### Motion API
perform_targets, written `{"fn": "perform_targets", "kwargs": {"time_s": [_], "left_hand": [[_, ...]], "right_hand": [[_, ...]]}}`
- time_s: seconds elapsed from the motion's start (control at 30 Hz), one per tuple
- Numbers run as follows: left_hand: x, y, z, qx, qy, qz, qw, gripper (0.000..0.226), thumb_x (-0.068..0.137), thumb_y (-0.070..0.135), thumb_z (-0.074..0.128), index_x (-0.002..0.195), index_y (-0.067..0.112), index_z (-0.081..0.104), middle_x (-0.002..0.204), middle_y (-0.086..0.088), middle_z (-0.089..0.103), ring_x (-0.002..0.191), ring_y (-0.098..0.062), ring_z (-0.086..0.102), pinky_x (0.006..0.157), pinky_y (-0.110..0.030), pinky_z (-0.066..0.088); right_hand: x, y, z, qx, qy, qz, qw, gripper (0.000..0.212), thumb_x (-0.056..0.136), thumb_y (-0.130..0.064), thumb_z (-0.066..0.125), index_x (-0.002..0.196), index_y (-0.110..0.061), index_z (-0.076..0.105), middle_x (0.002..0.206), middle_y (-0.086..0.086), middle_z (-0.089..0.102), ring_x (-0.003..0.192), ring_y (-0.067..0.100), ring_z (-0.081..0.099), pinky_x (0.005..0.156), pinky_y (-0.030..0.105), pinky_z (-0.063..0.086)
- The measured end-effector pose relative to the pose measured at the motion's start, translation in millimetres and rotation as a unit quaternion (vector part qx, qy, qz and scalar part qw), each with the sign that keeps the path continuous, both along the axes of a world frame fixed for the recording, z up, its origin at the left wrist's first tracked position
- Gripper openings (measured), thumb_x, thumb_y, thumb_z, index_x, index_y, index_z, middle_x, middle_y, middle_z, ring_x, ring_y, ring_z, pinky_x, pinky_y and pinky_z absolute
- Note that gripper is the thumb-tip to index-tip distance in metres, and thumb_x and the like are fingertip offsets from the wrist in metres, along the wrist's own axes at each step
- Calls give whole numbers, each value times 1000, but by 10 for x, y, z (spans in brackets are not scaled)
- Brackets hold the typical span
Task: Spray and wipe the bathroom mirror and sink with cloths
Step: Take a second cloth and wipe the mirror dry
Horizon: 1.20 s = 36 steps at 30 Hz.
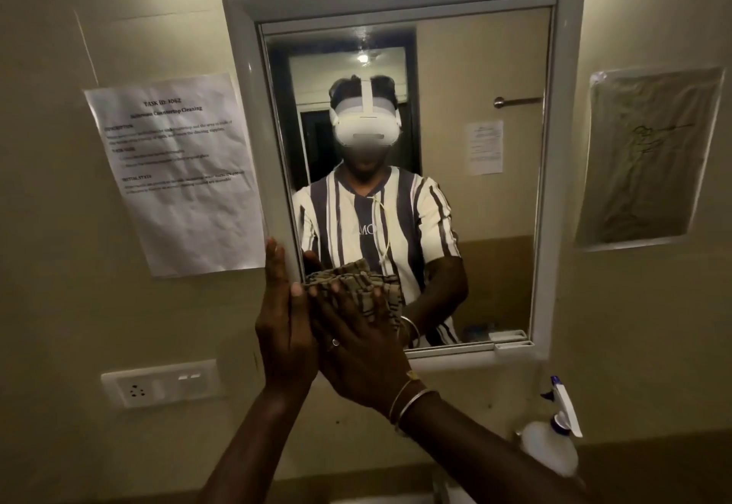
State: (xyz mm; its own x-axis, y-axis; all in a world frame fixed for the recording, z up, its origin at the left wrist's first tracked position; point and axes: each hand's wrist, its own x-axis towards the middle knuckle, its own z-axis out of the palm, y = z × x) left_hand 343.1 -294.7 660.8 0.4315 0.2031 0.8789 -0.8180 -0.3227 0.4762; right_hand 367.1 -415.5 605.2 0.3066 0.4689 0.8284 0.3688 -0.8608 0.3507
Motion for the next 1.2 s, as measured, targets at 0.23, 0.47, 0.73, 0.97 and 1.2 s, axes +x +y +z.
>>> {"fn": "perform_targets", "kwargs": {"time_s": [0.23, 0.47, 0.73, 0.97, 1.2], "left_hand": [[-12, -41, -111, 3, 3, 16, 1000, 54, 105, 6, 37, 158, 2, 27, 168, -6, 27, 156, -19, 24, 126, -32, 25], [-72, -37, -284, 6, 20, 24, 999, 55, 104, 7, 36, 158, 3, 27, 167, -7, 27, 150, 1, 31, 116, -11, 30], [-83, -10, -476, 4, 45, 10, 999, 55, 105, 10, 36, 159, 6, 26, 168, -2, 27, 156, -18, 24, 126, -30, 24], [-148, -14, -647, -7, 75, -5, 997, 56, 105, 9, 36, 160, 10, 25, 169, 1, 25, 157, -18, 22, 127, -37, 22], [-207, 31, -752, -11, 90, -22, 996, 56, 105, 12, 37, 160, 14, 25, 168, 4, 27, 155, -17, 26, 125, -37, 28]], "right_hand": [[-60, -852, -130, 74, -14, -46, 996, 73, 100, -44, 53, 163, -24, 21, 173, 4, 3, 159, 34, 10, 120, 71, 9], [-140, -1600, -323, 237, 35, -141, 960, 72, 104, -48, 40, 162, -17, 13, 168, 21, 5, 152, 54, 18, 117, 78, 8], [-102, -1129, -312, 257, 28, -116, 959, 77, 102, -45, 40, 164, -19, 4, 171, 12, -10, 156, 43, 3, 120, 71, -1], [-126, -407, -402, 92, 42, -28, 994, 71, 101, -41, 52, 163, -23, 21, 173, 4, 3, 159, 36, 4, 121, 69, -2], [-171, 108, -443, 22, 90, 8, 996, 70, 104, -36, 46, 164, -20, 15, 173, 4, 9, 160, 31, 4, 123, 63, -4]]}}
